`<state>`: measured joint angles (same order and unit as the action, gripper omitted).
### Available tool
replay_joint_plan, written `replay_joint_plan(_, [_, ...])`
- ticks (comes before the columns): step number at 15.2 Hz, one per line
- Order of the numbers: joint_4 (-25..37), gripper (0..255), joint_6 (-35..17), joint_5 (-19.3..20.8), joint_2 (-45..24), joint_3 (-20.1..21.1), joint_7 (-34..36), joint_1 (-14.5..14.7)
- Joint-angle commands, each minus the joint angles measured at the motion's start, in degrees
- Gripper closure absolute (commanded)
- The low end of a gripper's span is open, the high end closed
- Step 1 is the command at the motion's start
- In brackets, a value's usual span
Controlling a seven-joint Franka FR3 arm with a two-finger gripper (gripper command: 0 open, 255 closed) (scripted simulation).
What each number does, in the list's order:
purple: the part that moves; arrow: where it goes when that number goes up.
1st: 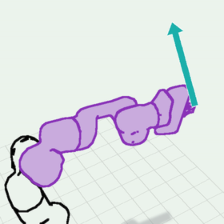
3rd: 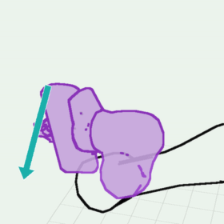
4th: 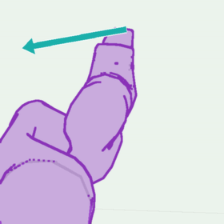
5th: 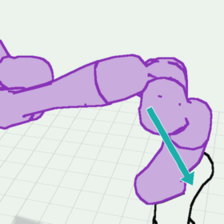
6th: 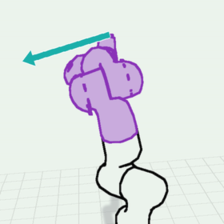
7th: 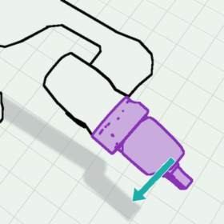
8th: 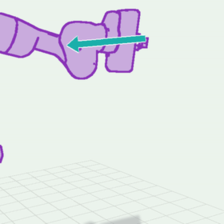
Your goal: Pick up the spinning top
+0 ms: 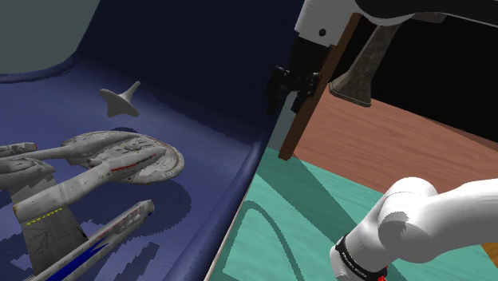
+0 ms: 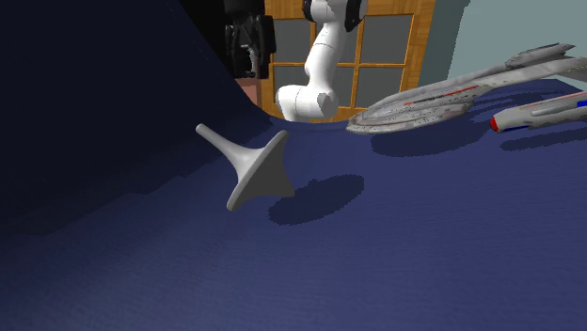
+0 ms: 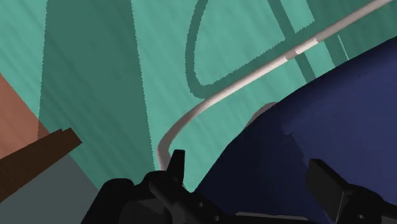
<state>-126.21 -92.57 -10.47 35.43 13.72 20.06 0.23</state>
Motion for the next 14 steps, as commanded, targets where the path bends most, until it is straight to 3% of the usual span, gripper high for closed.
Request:
replay_joint_plan(1, [1.93, 0, -1.99, -0.61, -2.58, 2.76, 3.99, -0.10])
replay_joint_plan(8, [11.30, 0, -7.54, 1.19, -13.58, 11.88, 17.63, -1.32])
replay_joint_plan(14, [22.86, 0, -10.00, 8.30, -26.14, 19.76, 30.92, -2.36])
